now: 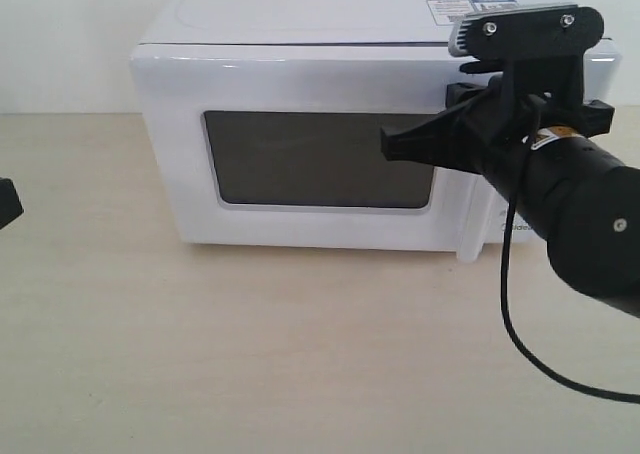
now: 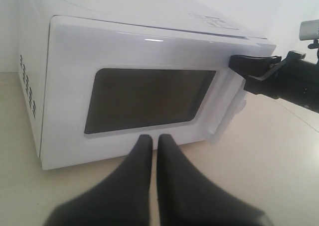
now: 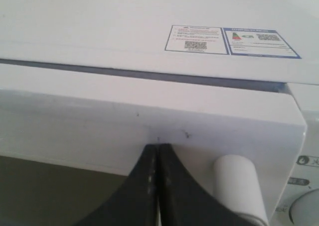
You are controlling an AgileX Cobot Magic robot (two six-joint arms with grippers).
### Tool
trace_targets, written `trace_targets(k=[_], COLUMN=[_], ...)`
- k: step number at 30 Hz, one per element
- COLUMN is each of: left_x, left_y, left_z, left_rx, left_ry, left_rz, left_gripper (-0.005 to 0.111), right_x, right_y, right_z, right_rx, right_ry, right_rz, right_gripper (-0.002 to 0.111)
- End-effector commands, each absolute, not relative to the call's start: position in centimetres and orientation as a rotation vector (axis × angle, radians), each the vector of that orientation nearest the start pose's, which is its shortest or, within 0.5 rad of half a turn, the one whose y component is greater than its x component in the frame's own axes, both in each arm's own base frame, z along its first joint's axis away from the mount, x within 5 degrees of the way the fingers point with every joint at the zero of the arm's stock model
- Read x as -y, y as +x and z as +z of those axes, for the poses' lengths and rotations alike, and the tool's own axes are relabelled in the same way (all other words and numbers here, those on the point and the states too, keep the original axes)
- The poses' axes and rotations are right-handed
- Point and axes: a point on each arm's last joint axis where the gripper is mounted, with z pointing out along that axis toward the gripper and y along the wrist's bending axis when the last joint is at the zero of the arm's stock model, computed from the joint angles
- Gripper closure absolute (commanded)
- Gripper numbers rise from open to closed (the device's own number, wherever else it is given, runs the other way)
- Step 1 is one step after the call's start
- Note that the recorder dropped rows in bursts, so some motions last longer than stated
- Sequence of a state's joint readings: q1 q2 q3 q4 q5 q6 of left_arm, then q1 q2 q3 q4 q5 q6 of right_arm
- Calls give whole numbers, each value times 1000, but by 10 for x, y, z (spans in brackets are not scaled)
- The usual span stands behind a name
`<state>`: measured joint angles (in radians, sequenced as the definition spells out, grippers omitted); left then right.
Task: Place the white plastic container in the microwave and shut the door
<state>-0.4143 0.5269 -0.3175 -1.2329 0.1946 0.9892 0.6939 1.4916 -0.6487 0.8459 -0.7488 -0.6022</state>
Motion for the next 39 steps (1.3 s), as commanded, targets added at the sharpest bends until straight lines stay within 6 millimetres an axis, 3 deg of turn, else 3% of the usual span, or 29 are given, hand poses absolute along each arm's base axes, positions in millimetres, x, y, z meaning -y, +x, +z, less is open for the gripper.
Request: trace_targets(k=[1,23,28,34,39], left_x=[61,60,60,59,57], left_y=[98,98,98,99,100], left_z=[273,273,273,273,274], left_rx=[-1769,-1767,-1764,-1756,-1737], left_ry=[279,285,290,283,292], left_rz=[-635,-626,-622,-601,-547], left_gripper=[102,102,102,102,102], right_x=[-145,-138,-149,-147,-141], right_y=[264,271,246,202,185], right_z=[243,247,241,232,233], right_rx=[-1724,-1731,-1754,-1755,-1714], right_ry=[-114,-106,-176,-197,-212], right_rz=[80,57,101,145,156], right_gripper=[108,108,108,108,108])
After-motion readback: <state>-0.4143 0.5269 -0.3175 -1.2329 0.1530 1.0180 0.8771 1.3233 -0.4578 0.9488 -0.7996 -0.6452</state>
